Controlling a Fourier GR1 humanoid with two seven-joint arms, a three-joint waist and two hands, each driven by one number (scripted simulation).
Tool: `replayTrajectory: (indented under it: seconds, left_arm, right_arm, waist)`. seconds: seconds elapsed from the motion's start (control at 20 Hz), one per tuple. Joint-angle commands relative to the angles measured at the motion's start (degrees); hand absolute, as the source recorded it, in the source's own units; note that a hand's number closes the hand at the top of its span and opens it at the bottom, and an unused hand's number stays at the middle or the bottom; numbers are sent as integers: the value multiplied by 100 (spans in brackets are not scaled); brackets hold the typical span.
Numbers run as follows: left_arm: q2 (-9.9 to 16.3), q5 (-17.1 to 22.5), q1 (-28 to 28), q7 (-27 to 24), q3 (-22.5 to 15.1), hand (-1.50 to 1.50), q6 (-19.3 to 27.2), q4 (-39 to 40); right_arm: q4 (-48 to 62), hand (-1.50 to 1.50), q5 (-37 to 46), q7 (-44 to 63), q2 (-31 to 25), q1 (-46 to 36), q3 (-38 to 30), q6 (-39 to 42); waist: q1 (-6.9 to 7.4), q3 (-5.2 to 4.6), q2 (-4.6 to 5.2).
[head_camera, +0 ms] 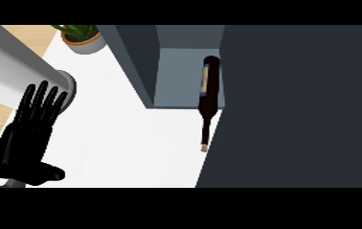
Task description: Pick up the wine, place it into the cabinet and close the cabinet
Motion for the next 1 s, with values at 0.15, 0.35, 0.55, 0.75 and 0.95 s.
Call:
replayTrajectory:
  seconds: [0.15, 0.35, 0.55, 0.75, 0.95]
  left_arm:
    - [227, 152, 83, 121, 192, -150, -303, 18]
    - [325, 265, -89, 231, 280, -150, -391, 28]
    - [276, 313, -157, 298, 261, -150, -409, 42]
    - [410, 233, -61, 138, 377, -150, -676, 206]
    - [492, 342, -174, 274, 419, -150, -779, 278]
  right_arm:
    - [-960, 150, -160, 814, 842, -531, 469, -84]
    - [-748, 150, -338, 917, 1124, -778, 436, -6]
    - [-289, 150, -532, 968, 1477, -1158, 271, 112]
    - [-101, 150, -638, 1243, 1760, -1541, 32, 169]
    - [386, 150, -592, 1688, 2219, -2228, -151, 131]
  waist:
    - [66, -8, 8]
    - [186, -22, 26]
    - [293, -17, 66]
    - [384, -27, 75]
    - [457, -38, 85]
